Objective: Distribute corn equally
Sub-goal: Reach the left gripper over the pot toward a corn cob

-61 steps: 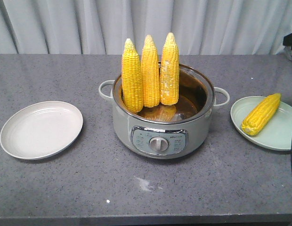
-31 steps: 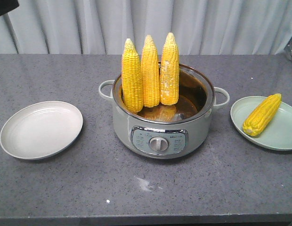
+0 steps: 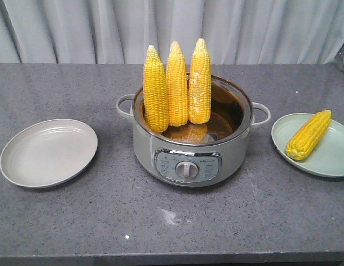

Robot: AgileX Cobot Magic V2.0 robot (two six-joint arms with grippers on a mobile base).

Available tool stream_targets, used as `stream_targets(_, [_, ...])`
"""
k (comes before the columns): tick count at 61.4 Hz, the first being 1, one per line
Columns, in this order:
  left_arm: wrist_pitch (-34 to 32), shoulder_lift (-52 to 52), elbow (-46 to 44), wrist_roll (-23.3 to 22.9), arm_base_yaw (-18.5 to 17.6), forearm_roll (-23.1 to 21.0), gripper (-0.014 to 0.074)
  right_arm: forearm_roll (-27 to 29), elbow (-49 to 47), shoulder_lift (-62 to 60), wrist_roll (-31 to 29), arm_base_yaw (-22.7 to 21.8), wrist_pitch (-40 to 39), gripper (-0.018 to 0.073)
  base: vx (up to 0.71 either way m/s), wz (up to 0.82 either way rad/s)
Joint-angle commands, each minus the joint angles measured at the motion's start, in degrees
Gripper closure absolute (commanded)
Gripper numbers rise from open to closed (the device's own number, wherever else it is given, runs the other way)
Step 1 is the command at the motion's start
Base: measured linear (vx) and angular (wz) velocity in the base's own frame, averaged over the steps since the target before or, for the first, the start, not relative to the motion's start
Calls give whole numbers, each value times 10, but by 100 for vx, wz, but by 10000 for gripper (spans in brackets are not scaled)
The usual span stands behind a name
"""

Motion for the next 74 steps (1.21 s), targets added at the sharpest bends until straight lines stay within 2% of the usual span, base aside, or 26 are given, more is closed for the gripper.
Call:
stream_targets(1, [-13, 11, -45, -3, -20, -35, -47, 25, -11, -14, -4, -4, 13, 568, 0, 0])
stream_targets(13, [-40, 70, -69, -2, -45, -33, -46, 23, -11, -14, -4, -4, 13, 568, 0, 0])
stream_targets(26, [-37, 107, -69, -2, -62, -30, -41, 21, -11, -14, -4, -4, 13, 568, 0, 0])
stream_targets(41, [-4, 135, -69, -2, -70, -16, -32, 19, -11, -14, -4, -4, 13, 568, 0, 0])
stream_targets(59, [15, 141, -69, -2, -75, 29, -24, 5, -11, -14, -4, -4, 13, 568, 0, 0])
stream_targets(74, [36, 141, -69, -2, -75, 33, -2, 5, -11, -14, -4, -4, 13, 568, 0, 0])
